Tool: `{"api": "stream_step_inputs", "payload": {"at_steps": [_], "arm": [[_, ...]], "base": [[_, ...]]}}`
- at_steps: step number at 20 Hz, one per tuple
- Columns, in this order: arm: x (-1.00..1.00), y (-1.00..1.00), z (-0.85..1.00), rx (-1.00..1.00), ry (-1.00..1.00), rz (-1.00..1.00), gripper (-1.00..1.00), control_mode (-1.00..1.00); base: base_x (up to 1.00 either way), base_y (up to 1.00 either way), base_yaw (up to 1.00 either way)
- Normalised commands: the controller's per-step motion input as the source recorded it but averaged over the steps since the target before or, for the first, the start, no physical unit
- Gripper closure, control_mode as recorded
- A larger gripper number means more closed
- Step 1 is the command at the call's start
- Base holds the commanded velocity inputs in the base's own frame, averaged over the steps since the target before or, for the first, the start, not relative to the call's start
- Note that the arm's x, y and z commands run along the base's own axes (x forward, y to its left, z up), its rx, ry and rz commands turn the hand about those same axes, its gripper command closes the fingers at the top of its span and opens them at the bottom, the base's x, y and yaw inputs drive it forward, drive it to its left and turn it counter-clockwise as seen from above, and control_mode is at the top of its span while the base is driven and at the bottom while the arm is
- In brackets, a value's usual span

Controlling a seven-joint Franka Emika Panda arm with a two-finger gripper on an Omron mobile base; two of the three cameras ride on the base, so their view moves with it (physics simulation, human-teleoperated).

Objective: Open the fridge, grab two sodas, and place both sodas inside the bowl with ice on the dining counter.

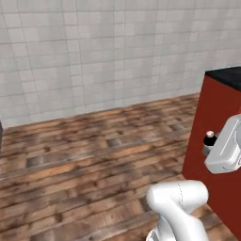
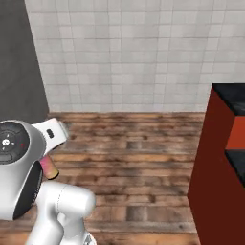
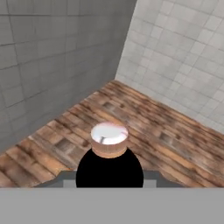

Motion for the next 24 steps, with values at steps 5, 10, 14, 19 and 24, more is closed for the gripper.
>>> {"api": "stream_step_inputs", "payload": {"at_steps": [5, 10, 14, 19, 24], "arm": [[0.0, 0.0, 0.0, 0.0, 0.0, 0.0, 1.0, 1.0], [0.0, 0.0, 0.0, 0.0, 0.0, 0.0, 1.0, 1.0], [0.0, 0.0, 0.0, 0.0, 0.0, 0.0, 1.0, 1.0], [0.0, 0.0, 0.0, 0.0, 0.0, 0.0, 1.0, 1.0], [0.0, 0.0, 0.0, 0.0, 0.0, 0.0, 1.0, 1.0]], "base": [[0.79, 0.68, -0.47], [0.82, 0.73, -0.44], [0.85, 0.71, -0.44], [0.89, 0.68, -0.45], [0.88, 0.65, -0.45]]}}
